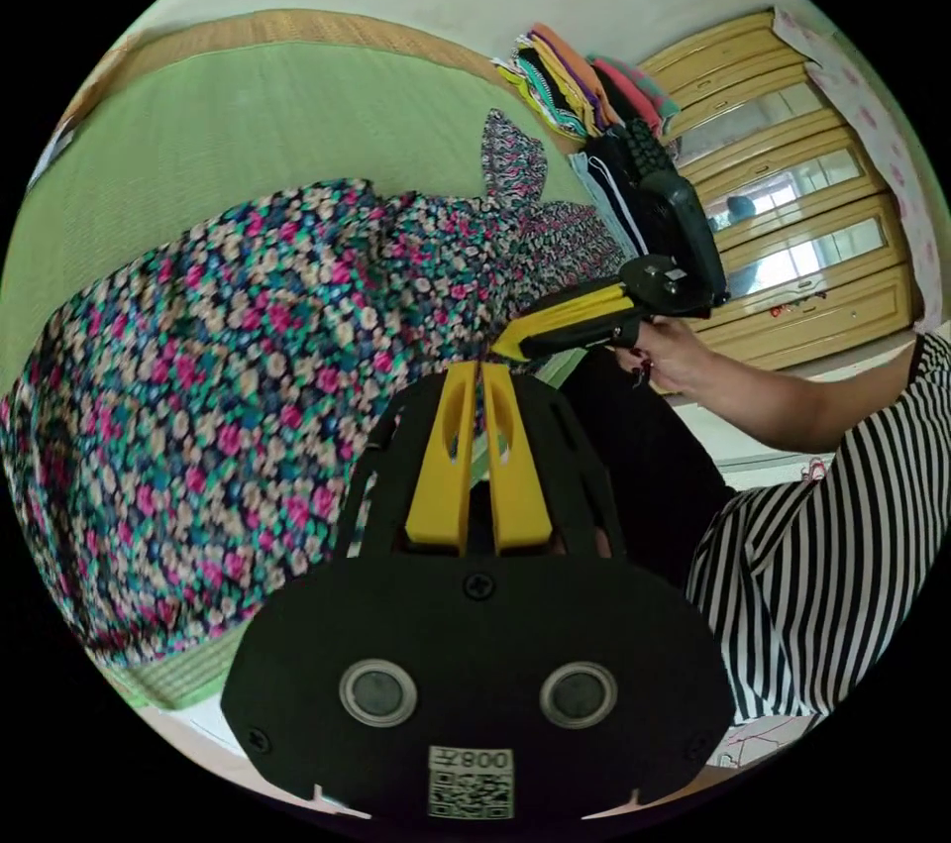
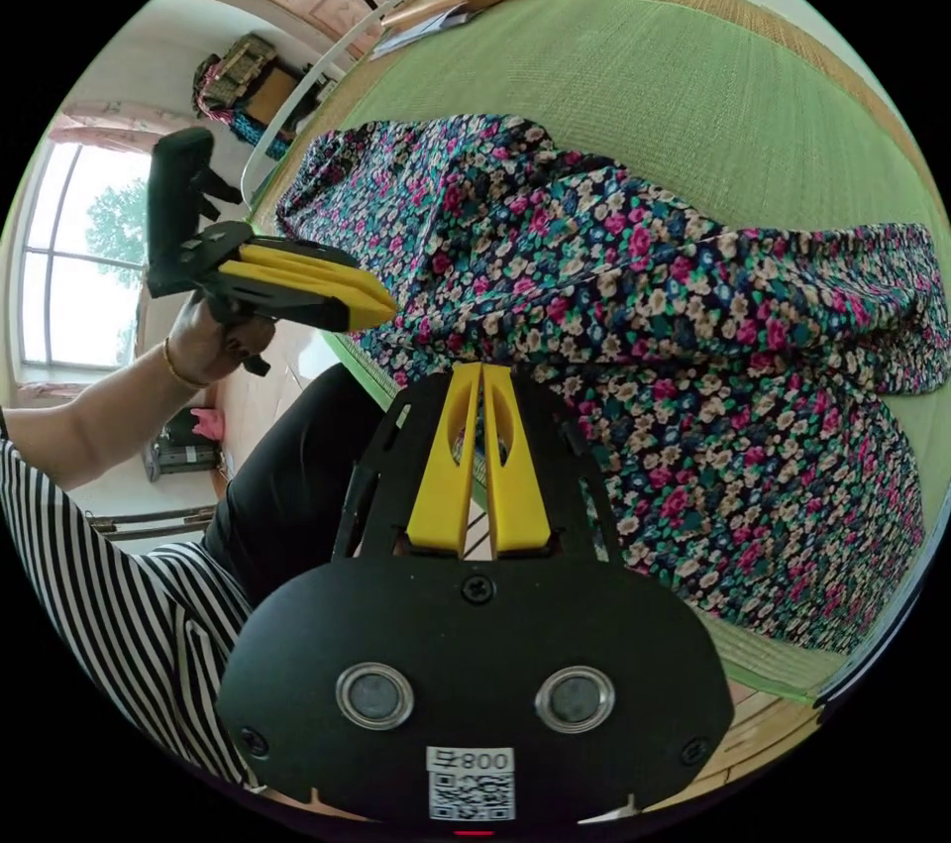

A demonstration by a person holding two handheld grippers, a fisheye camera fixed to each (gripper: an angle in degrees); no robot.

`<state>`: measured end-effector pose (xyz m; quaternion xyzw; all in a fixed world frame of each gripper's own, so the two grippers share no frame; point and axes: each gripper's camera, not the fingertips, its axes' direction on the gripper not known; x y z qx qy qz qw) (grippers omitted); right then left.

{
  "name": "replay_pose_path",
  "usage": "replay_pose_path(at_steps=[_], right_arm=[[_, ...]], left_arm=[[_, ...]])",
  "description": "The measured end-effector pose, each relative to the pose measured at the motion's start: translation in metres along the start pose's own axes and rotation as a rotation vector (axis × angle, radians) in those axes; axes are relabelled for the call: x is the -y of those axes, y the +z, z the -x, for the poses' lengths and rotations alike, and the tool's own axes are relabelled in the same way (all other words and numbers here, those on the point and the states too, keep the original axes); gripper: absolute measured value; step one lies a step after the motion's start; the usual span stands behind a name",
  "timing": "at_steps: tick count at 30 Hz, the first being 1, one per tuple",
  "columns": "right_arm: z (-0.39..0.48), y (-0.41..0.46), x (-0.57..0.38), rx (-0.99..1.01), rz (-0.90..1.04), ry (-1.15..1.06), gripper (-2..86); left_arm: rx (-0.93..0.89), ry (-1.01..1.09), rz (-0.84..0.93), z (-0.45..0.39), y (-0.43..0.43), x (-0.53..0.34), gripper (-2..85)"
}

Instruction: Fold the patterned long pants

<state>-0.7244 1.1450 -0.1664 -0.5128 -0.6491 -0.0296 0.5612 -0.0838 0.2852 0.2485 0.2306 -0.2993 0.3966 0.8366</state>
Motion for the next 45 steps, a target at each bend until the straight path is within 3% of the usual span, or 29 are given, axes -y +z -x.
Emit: replay_pose_path(at_steps=[10,22,27,33,45], right_arm=[[-0.117,-0.133,0.028,-0.233,-0.217,0.268,5.2],[-0.201,-0.142,0.088,-0.340,-0.024,0.471,6.6],[-0.203,-0.151,0.082,-0.382,-0.035,0.483,4.6],[-0.211,-0.170,0.060,-0.345,-0.034,0.470,0.9],[-0.190,-0.301,-0.094,-0.222,-0.344,0.379,0.2]], left_arm=[[0.004,0.013,0.088,-0.009,0.060,0.065,0.8],[0.075,0.036,0.116,-0.028,0.097,0.112,1.0],[0.075,0.049,0.146,-0.038,0.113,0.126,1.0],[0.026,0.054,0.134,-0.051,0.118,0.140,0.6],[-0.017,0.160,0.096,-0.106,0.115,0.164,0.5]])
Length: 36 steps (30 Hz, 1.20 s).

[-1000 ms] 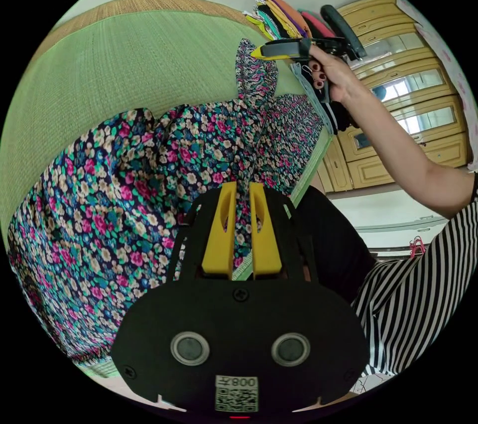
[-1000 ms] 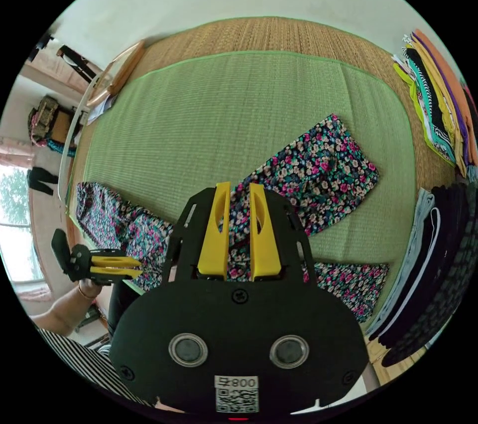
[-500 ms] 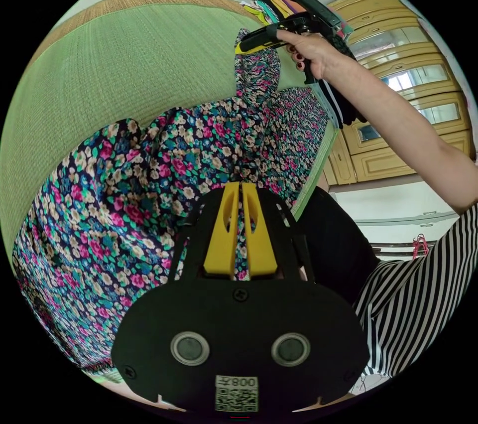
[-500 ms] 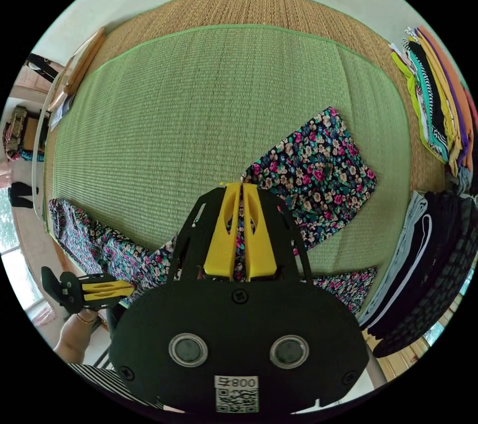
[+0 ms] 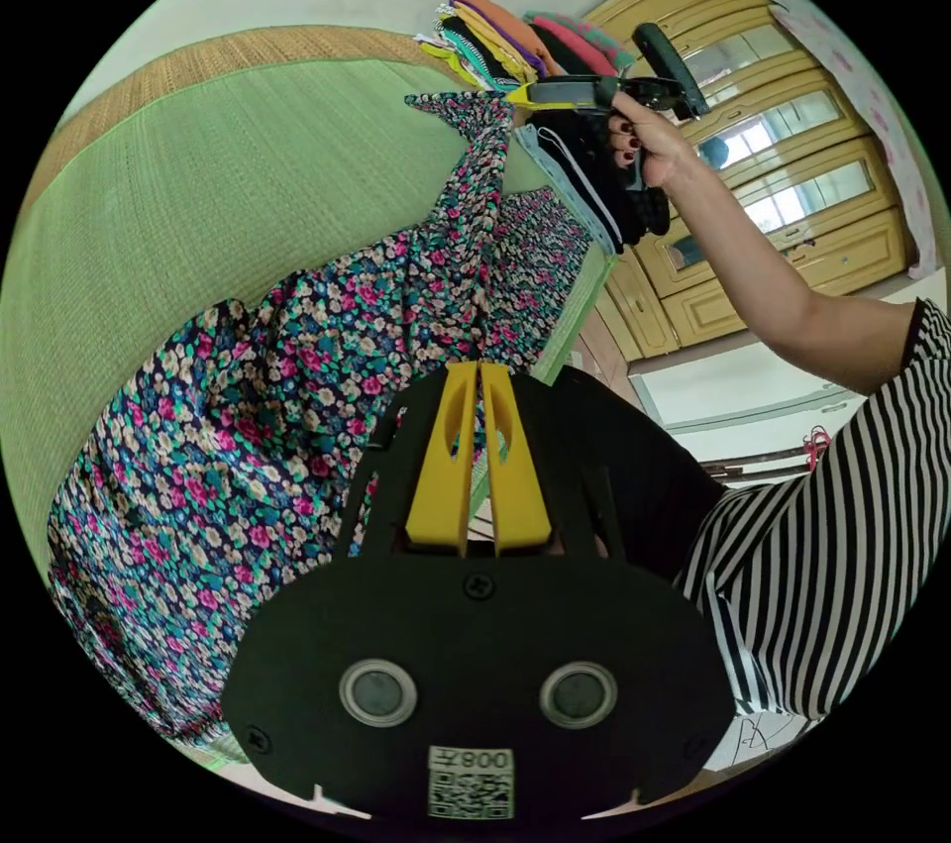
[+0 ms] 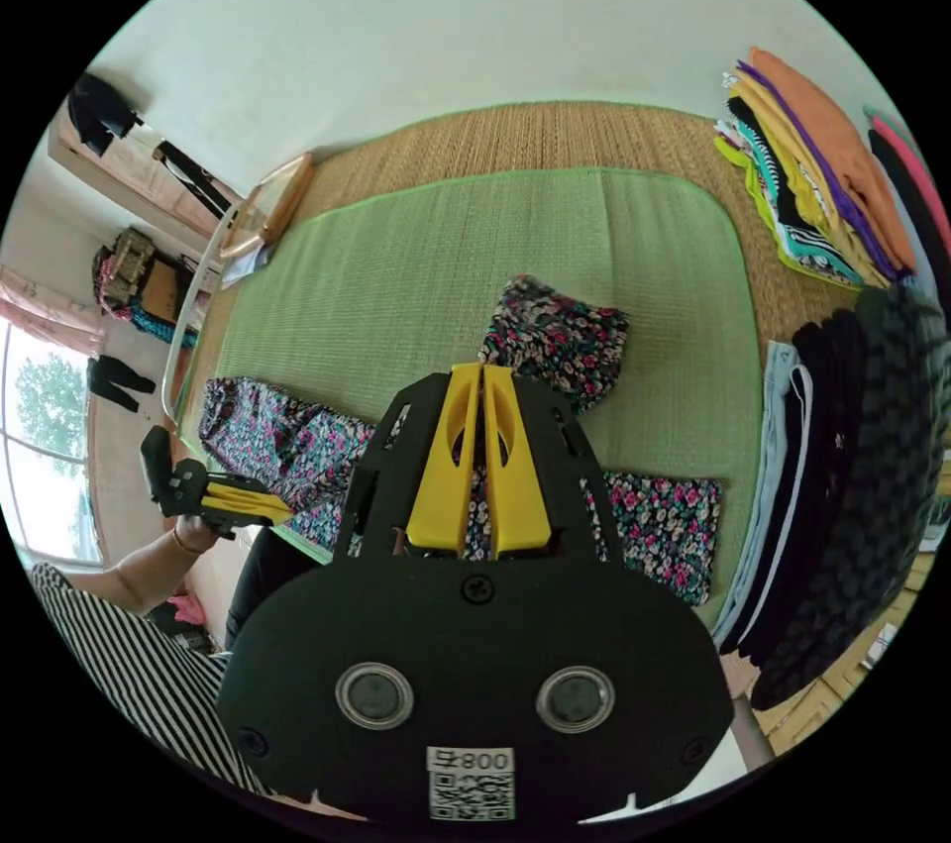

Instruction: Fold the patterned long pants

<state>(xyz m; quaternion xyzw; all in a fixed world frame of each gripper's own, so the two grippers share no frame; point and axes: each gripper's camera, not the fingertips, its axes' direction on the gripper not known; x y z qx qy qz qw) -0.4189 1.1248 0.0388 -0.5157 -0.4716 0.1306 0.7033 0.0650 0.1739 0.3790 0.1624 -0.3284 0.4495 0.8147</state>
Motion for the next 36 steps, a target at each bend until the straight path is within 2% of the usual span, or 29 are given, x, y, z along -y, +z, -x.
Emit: replay_pose_path(at_steps=[8,14,23,36], right_arm=[[-0.056,-0.060,-0.117,0.077,-0.105,0.105,0.2],[-0.097,-0.049,-0.184,0.141,-0.064,0.194,0.2],[-0.145,-0.011,-0.228,0.147,0.045,0.271,0.2],[-0.177,-0.001,-0.265,0.348,-0.035,0.365,0.6]], left_arm=[[0.031,0.063,0.093,-0.039,0.023,0.022,0.4],[0.054,0.056,0.204,-0.053,0.050,0.038,0.3],[0.054,0.016,0.291,-0.065,0.074,0.070,0.5],[-0.095,-0.045,0.159,-0.086,0.064,0.114,1.6]])
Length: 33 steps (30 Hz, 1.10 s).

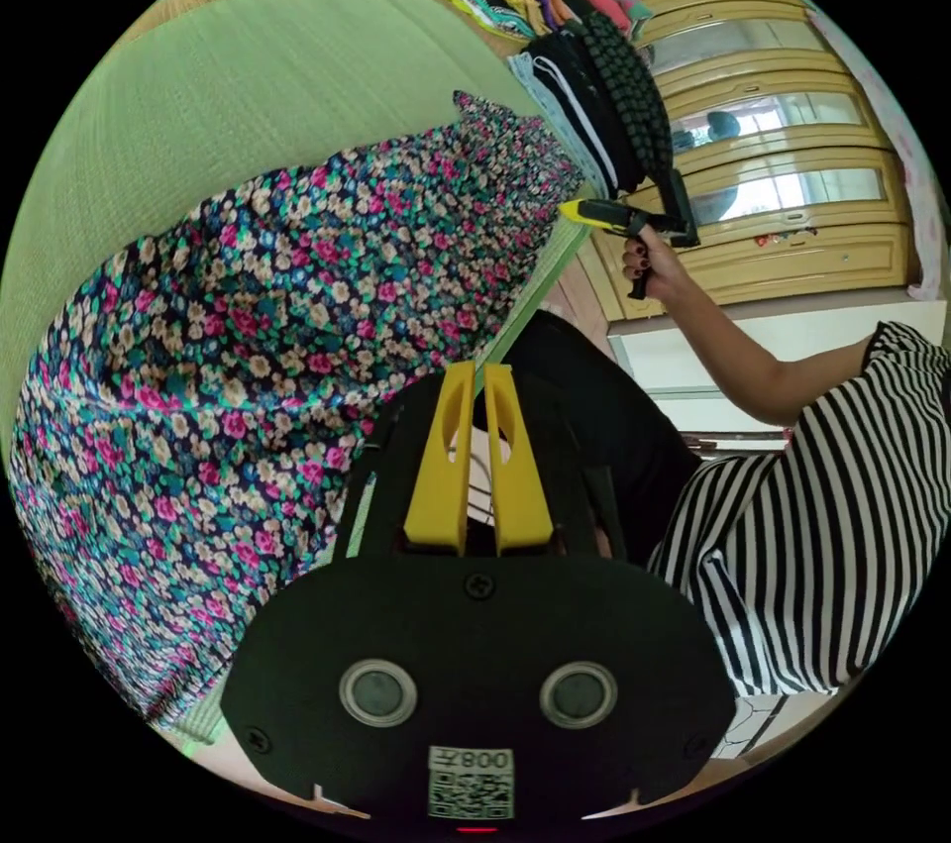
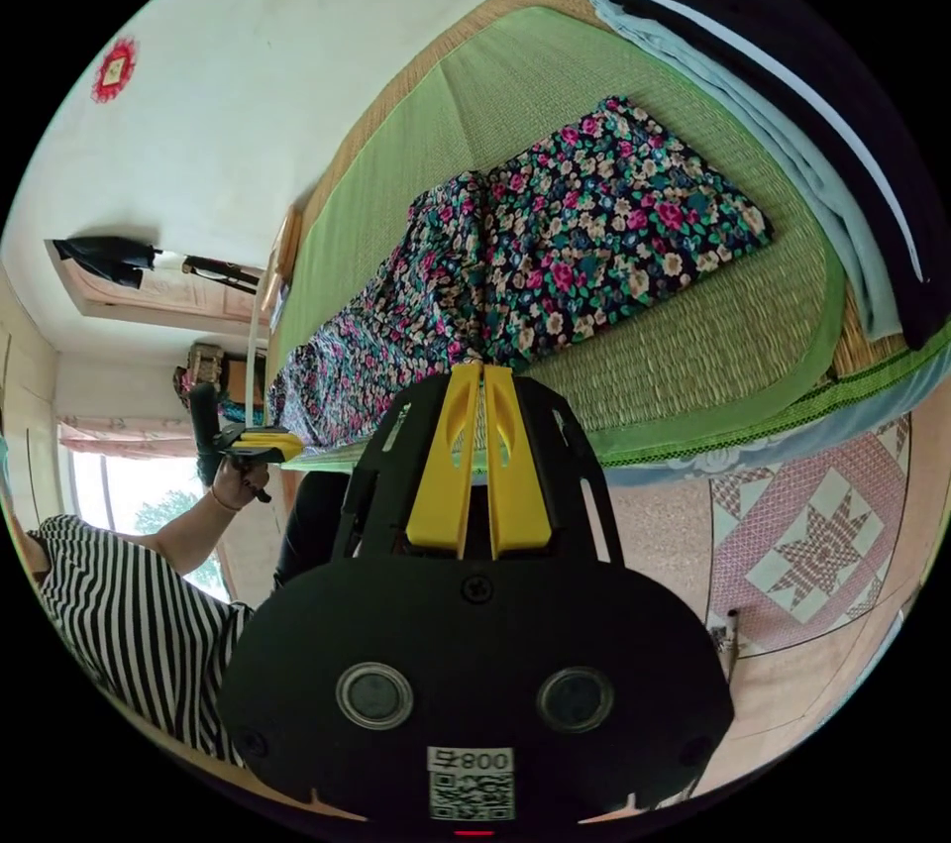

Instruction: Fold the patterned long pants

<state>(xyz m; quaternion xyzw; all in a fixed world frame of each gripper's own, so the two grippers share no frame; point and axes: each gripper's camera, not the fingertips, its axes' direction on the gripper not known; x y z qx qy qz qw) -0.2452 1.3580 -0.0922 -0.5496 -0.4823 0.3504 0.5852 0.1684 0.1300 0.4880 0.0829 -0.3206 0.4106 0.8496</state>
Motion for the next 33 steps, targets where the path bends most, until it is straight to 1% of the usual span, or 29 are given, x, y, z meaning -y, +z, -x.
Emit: replay_pose_path(at_steps=[4,7,9,11,12,14,17,20,23,29,33], right_arm=[[-0.002,-0.007,-0.012,0.051,-0.050,0.027,1.9],[0.014,-0.018,-0.021,-0.030,-0.109,0.007,3.1],[0.043,-0.023,-0.022,-0.116,-0.132,-0.079,4.1],[0.096,-0.012,-0.020,-0.214,-0.136,-0.258,5.5],[0.110,-0.005,-0.019,-0.236,-0.122,-0.312,5.6],[0.157,0.034,-0.016,-0.360,-0.041,-0.502,5.9],[0.188,0.077,-0.016,-0.452,0.019,-0.652,6.3],[0.195,0.100,-0.018,-0.483,0.042,-0.673,6.4],[0.194,0.106,-0.020,-0.476,0.041,-0.648,5.4],[0.192,0.097,-0.027,-0.446,-0.008,-0.606,0.8],[0.184,0.090,-0.031,-0.396,-0.013,-0.577,0.2]], left_arm=[[-0.022,0.062,-0.032,-0.019,0.001,0.043,1.7],[-0.022,0.092,-0.068,-0.028,0.005,0.084,1.6],[-0.023,0.091,-0.082,-0.031,0.009,0.108,1.7],[-0.042,0.082,-0.089,-0.033,0.013,0.137,1.8],[-0.045,0.078,-0.093,-0.034,0.013,0.142,1.9],[-0.062,0.069,-0.096,-0.036,0.015,0.159,2.1],[-0.050,0.060,-0.072,-0.040,0.016,0.171,2.5],[-0.046,0.041,-0.059,-0.042,0.015,0.177,2.7],[-0.046,0.018,-0.047,-0.044,0.016,0.185,2.8],[-0.053,0.026,-0.030,-0.055,0.020,0.218,3.1],[-0.059,0.051,-0.056,-0.066,0.016,0.245,3.3]])
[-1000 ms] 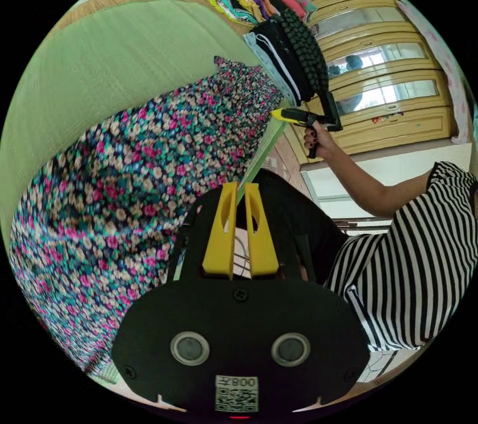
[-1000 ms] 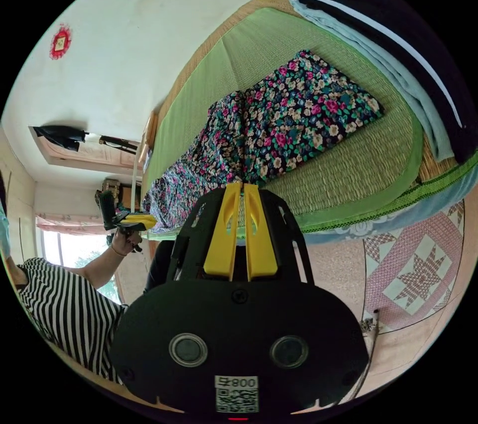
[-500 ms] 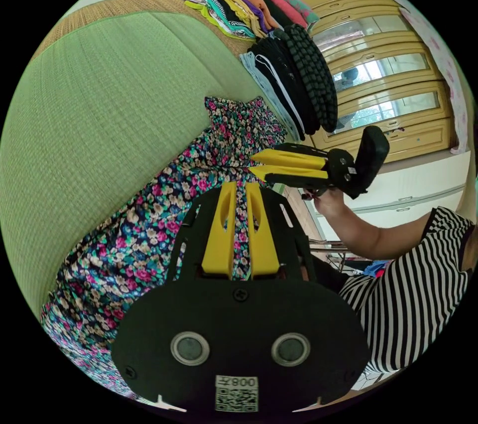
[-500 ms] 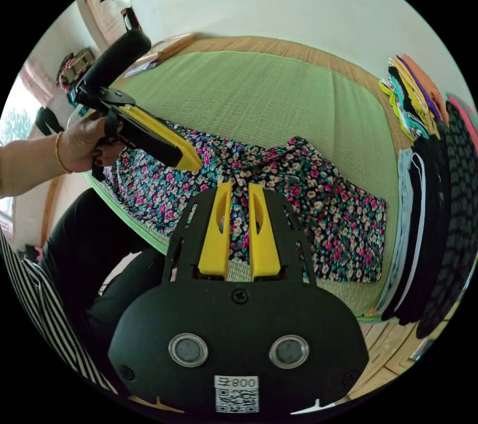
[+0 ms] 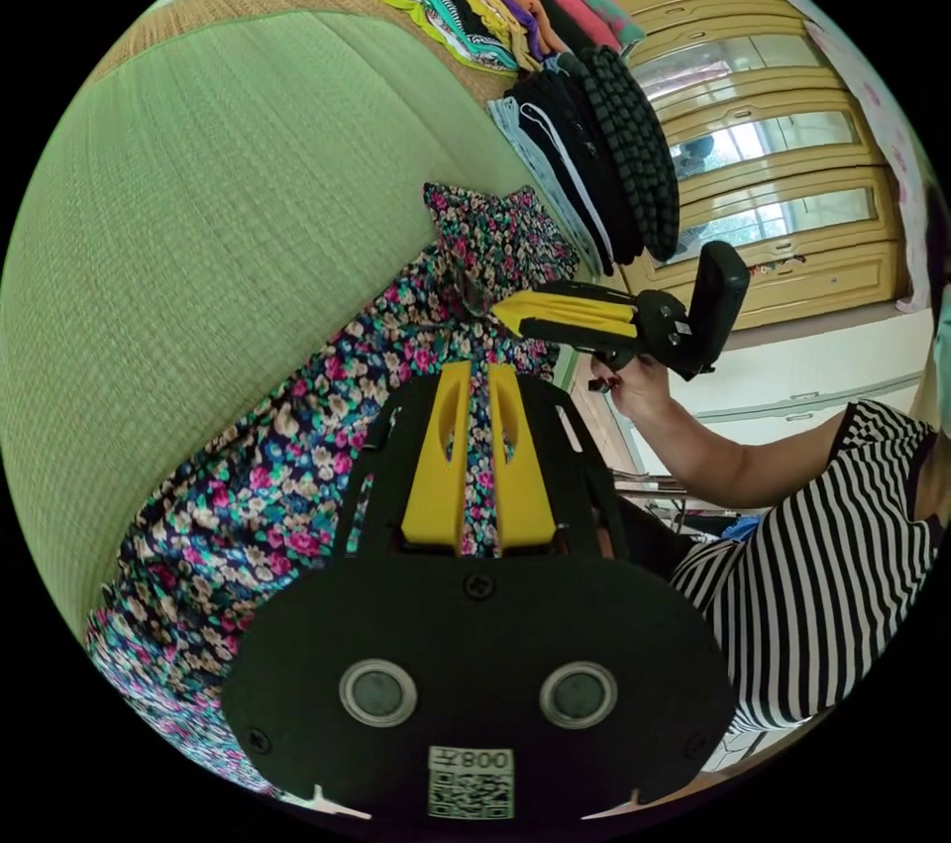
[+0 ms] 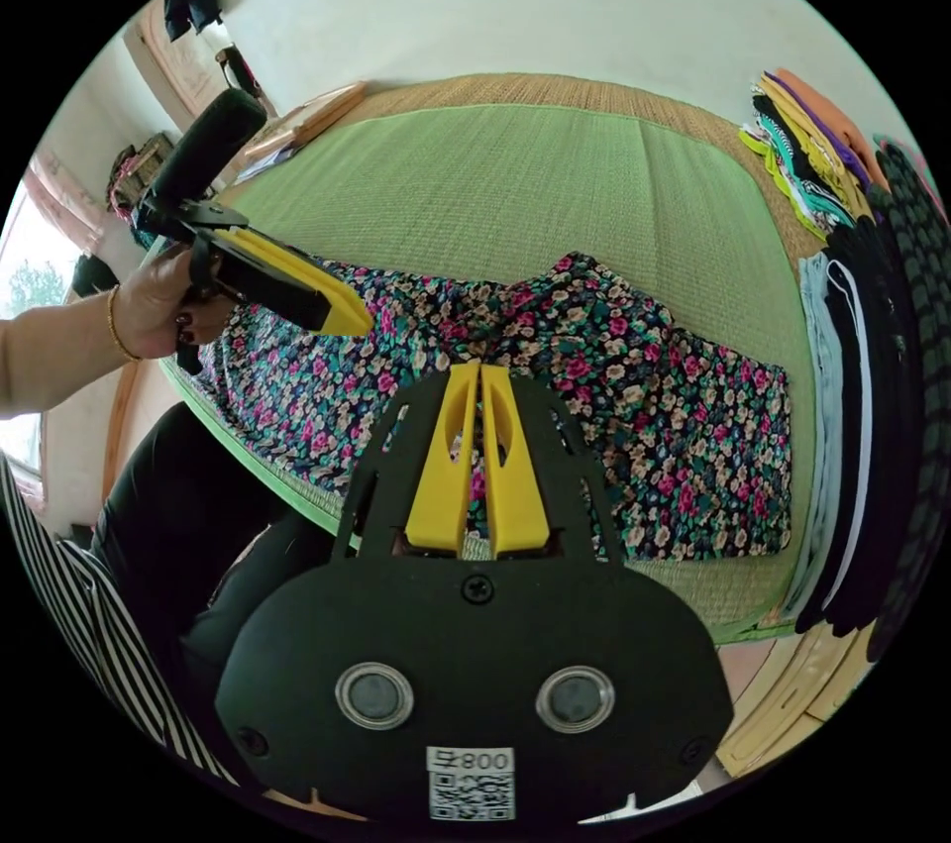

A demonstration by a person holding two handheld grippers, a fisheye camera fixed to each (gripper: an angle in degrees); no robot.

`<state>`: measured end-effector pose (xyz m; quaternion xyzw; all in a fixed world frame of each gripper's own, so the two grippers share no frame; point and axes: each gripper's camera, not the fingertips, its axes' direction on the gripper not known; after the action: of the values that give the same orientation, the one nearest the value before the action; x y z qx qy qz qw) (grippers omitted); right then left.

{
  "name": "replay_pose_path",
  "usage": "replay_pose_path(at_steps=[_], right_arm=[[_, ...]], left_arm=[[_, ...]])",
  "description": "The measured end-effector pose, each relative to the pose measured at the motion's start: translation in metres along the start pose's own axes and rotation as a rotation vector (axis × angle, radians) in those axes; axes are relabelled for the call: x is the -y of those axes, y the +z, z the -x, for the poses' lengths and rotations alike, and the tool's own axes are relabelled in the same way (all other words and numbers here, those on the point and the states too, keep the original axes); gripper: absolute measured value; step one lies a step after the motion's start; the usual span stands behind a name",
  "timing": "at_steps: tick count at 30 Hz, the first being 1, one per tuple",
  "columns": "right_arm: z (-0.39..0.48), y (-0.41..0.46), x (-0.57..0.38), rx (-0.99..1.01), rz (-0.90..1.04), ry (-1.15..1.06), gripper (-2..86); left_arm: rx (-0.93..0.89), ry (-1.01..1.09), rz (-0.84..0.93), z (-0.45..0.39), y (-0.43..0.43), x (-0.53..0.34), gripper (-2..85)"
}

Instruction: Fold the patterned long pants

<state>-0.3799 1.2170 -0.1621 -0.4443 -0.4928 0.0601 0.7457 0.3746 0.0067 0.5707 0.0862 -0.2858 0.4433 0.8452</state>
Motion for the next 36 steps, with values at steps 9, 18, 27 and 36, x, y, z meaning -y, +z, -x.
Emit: replay_pose_path(at_steps=[9,18,27,36], right_arm=[[-0.025,-0.039,-0.033,0.077,-0.128,0.129,0.1],[-0.040,-0.052,-0.057,0.085,-0.147,0.159,0.0],[-0.067,-0.084,-0.085,0.085,-0.212,0.189,0.1],[-0.162,-0.143,-0.166,0.136,-0.437,0.524,0.1]], left_arm=[[-0.028,-0.009,-0.033,-0.009,0.009,0.082,6.5],[-0.113,-0.159,-0.038,0.007,0.034,0.183,8.6],[-0.263,-0.102,-0.035,-0.017,0.046,0.243,2.3],[-0.343,0.040,-0.101,-0.084,0.052,0.308,1.7]])
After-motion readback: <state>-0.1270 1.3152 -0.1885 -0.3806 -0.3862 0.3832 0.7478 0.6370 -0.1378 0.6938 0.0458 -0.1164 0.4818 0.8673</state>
